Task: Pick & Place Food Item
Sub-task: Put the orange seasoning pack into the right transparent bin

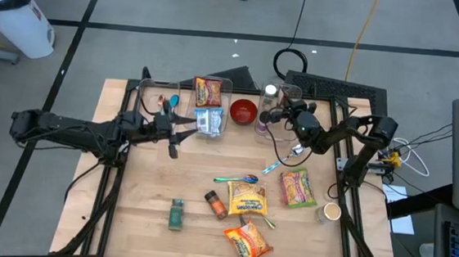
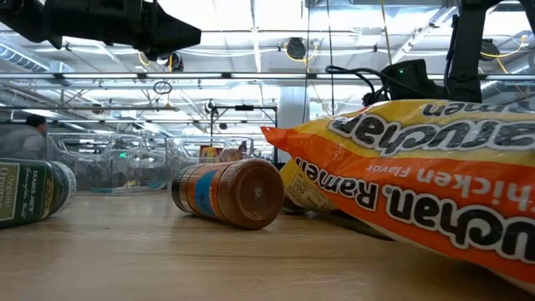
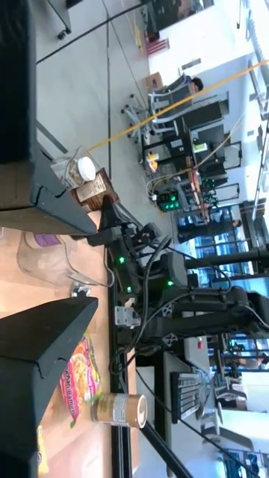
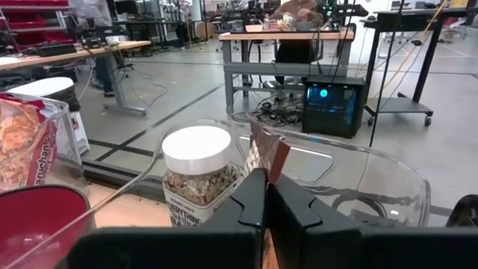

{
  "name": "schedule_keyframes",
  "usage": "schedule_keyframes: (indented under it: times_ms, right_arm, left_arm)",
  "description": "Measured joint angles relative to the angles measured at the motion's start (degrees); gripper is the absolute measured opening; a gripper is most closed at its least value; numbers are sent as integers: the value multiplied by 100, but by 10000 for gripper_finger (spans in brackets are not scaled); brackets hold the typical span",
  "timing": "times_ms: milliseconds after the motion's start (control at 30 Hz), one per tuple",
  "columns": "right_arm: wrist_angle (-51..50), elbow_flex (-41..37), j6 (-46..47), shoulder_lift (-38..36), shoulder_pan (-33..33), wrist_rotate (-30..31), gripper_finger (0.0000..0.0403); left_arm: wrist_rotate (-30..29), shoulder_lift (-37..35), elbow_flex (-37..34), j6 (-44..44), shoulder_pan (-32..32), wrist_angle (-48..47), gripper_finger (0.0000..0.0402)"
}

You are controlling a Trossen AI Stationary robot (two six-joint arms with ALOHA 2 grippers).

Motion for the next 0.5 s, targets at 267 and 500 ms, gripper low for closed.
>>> schedule_keyframes:
  times_ms: [267,500]
  right_arm:
    - [-13,0,7,-1,0,-2,0]
    - [-103,0,7,-1,0,0,0]
  left_arm:
    - [154,-1,0,-98,91,-4,152]
    - [155,-1,0,-98,91,-4,152]
